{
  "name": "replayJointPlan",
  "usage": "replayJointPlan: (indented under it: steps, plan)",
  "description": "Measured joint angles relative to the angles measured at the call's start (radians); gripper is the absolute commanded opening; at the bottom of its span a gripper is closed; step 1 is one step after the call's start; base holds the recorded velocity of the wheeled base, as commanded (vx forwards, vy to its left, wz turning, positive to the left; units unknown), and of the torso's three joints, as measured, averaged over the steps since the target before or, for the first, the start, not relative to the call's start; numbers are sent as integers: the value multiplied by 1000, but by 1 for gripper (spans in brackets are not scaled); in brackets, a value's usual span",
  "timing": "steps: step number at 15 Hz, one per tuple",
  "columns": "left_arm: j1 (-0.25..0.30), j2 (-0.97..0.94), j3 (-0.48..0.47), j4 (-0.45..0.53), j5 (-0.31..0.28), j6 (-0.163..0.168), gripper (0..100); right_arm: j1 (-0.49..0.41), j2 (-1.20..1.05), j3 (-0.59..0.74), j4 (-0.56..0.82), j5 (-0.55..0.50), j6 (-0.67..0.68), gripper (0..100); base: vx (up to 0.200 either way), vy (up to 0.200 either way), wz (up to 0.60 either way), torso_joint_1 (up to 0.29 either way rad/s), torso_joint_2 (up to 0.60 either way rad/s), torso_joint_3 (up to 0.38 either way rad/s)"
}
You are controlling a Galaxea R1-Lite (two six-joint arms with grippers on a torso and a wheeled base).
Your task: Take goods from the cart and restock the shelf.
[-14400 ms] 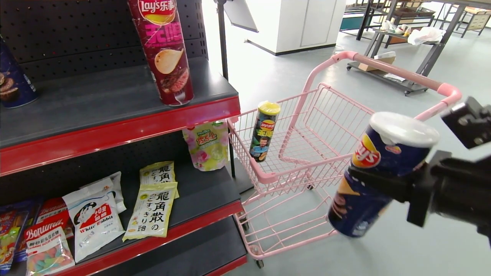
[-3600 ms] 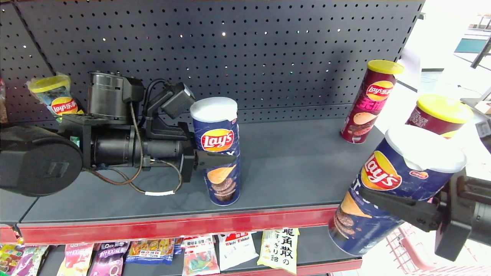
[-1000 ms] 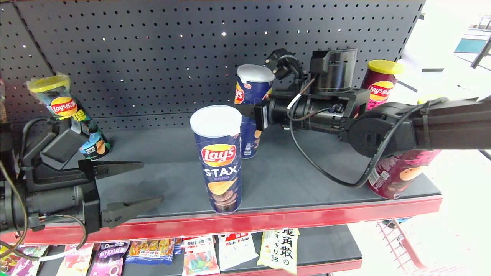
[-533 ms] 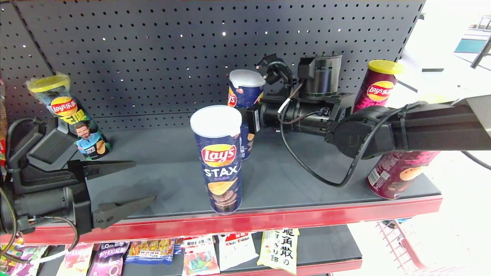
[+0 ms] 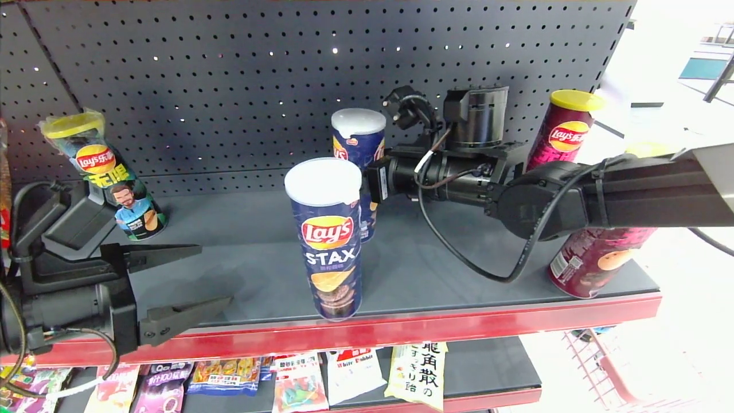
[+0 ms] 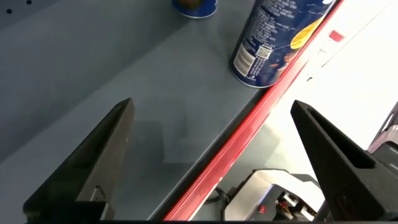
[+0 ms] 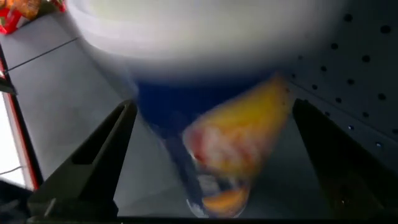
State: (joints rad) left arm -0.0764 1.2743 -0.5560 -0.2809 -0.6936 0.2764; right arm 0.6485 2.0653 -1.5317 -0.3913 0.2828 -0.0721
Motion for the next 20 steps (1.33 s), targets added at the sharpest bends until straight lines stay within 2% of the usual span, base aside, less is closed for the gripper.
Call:
replayJointPlan:
  steps: [5,7,11,14,18,20]
  plan:
    - [-2,6,5,0,1,3,100,-2,-108,139,-3,-18,17,100,0,0,0,0,0,0]
    - [-6,13,5,-1,11,6,100,-9,-177,232,-6,-34,34,100,0,0,0,0,0,0]
    - [-50,39,3,-4,25,7,100,-38,-338,458,-7,-94,68,100,0,0,0,0,0,0]
    - [-99,85,0,-13,70,14,100,-30,-473,669,-7,-111,67,100,0,0,0,0,0,0]
    - [-140,176,-6,-130,147,19,100,-13,-734,951,-7,-131,52,100,0,0,0,0,0,0]
    - [-185,224,-8,-173,172,16,100,-10,-857,1051,-5,-199,49,100,0,0,0,0,0,0]
